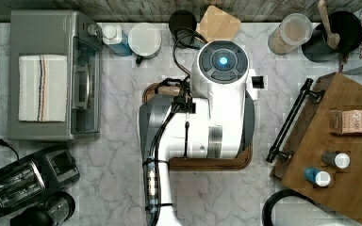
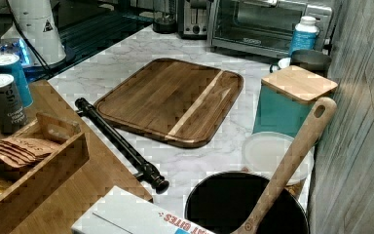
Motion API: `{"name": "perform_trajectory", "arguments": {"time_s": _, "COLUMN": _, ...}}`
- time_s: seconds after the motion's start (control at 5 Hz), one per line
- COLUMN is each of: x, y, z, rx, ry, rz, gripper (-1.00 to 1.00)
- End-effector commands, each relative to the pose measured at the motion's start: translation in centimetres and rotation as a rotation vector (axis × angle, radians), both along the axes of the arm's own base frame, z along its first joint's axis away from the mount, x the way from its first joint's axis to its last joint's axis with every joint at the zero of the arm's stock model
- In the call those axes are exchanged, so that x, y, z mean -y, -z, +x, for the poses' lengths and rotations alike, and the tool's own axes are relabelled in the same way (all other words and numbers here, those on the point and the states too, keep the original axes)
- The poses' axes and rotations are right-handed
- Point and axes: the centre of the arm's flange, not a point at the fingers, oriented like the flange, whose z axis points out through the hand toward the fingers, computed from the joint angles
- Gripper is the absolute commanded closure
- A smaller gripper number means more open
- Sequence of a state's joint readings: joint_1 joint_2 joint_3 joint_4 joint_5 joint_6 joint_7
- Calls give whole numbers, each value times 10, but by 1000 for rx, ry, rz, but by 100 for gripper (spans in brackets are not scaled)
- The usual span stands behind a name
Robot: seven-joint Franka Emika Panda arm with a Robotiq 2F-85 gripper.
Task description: Open the drawer.
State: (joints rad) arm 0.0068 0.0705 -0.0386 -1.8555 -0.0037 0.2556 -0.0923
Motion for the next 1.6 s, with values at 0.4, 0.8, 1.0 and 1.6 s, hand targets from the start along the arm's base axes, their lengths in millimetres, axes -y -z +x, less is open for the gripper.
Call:
{"name": "perform_trajectory", "arguments": {"time_s": 0.4, "x": 25, "y": 26, "z": -1, "rx": 42, "ry": -62, "rz": -35, "gripper": -100}}
{"name": "perform_trajectory", "arguments": {"time_s": 0.8, "x": 98, "y": 48, "z": 10, "rx": 27, "ry": -101, "rz": -37, "gripper": -100}}
{"name": "perform_trajectory", "arguments": {"time_s": 1.0, "x": 133, "y": 55, "z": 11, "rx": 19, "ry": -125, "rz": -68, "gripper": -100}}
{"name": "perform_trajectory", "arguments": {"time_s": 1.6, "x": 204, "y": 75, "z": -3, "rx": 15, "ry": -151, "rz": -179, "gripper": -100}}
